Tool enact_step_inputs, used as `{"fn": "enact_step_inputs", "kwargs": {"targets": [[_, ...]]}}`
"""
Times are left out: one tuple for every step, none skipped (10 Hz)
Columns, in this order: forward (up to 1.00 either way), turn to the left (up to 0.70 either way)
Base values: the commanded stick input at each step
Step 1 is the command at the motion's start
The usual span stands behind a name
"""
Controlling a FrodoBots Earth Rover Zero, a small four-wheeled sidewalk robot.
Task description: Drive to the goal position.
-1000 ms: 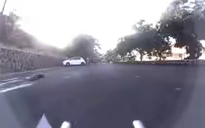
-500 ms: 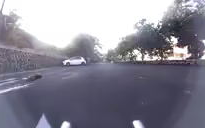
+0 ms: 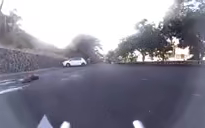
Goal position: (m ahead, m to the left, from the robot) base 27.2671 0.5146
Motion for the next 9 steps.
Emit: {"fn": "enact_step_inputs", "kwargs": {"targets": [[0.50,-0.39],[0.50,-0.09],[0.50,0.00],[0.50,-0.29],[0.50,-0.41],[0.50,-0.23],[0.50,0.00],[0.50,-0.35],[0.50,-0.37]]}}
